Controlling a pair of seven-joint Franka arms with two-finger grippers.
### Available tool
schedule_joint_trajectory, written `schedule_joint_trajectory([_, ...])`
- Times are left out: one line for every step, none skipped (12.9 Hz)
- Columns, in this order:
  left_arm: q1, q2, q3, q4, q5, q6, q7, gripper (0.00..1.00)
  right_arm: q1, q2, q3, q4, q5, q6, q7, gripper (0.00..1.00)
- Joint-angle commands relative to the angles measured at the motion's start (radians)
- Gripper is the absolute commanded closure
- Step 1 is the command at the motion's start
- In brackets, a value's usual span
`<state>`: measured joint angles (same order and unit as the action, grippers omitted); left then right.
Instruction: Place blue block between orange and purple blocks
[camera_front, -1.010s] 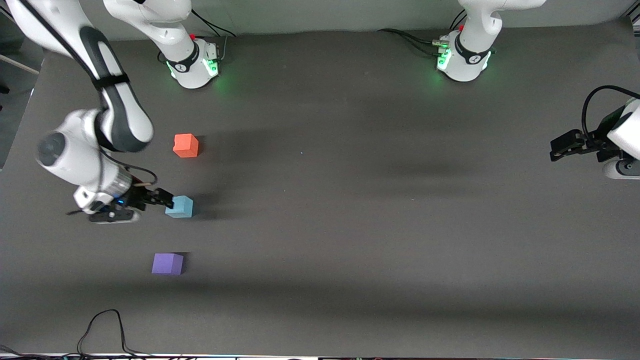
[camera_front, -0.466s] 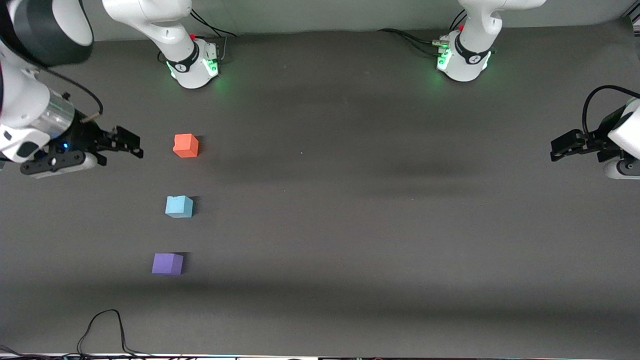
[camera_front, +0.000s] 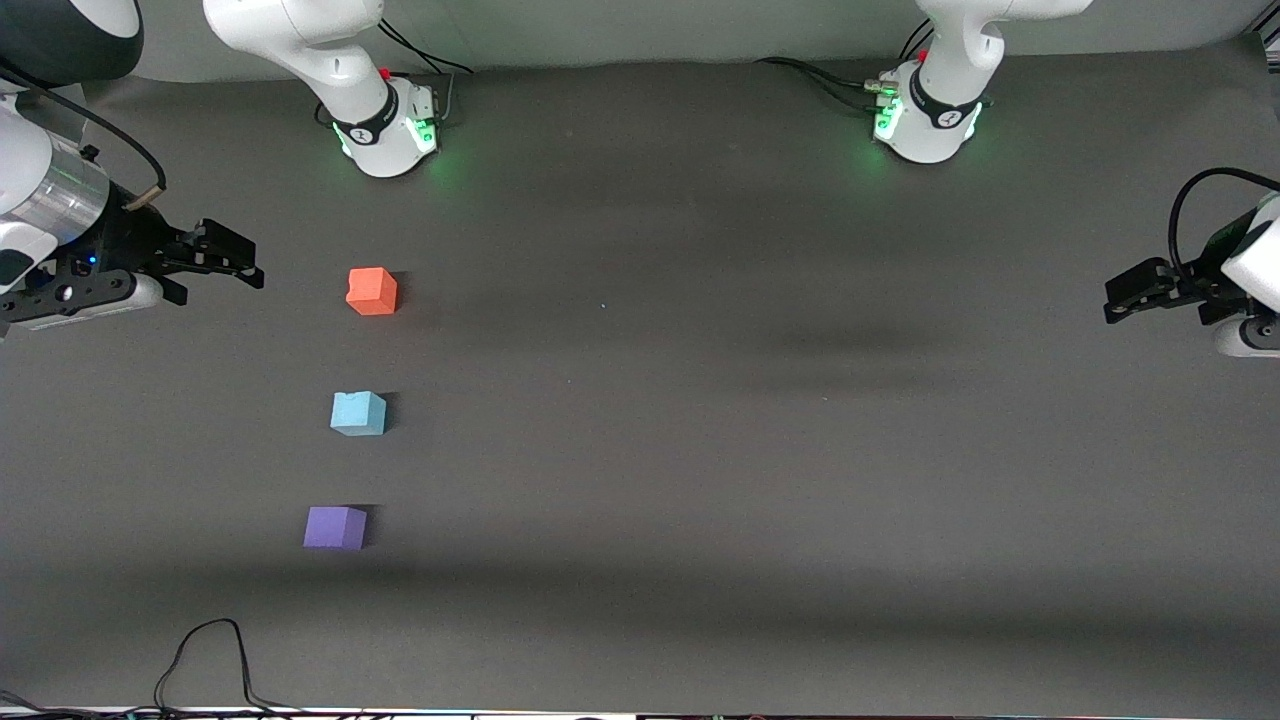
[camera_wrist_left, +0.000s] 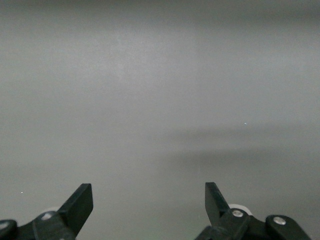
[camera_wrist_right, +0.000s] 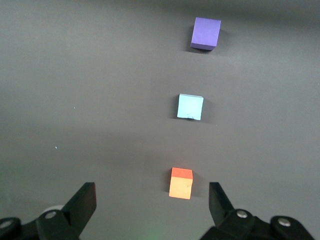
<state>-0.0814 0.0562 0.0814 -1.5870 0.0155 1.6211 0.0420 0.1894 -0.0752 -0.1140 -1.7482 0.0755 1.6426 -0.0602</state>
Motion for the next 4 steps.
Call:
schedule_joint_trajectory([-0.004,0.010,0.000,0.027,-0.011,-0.004,-0.008,0.00,0.018,0.003,-0.015,0.016,-0.016,-0.018,0.014,0.00])
schedule_joint_trajectory([-0.006,0.010,0.000,0.036,-0.011,-0.007,-0.010,0.00,0.018,0.002,-0.018,0.016,-0.016,-0.018,0.014,0.00])
schedule_joint_trajectory([-0.008,0.010,0.000,0.038,-0.012,-0.007,-0.017,0.00,0.018,0.003,-0.018,0.019,-0.016,-0.018,0.014,0.00])
schedule_joint_trajectory([-0.012,0.008,-0.002,0.038,-0.012,-0.009,-0.046,0.00,0.018,0.003,-0.018,0.018,-0.016,-0.018,0.014,0.00])
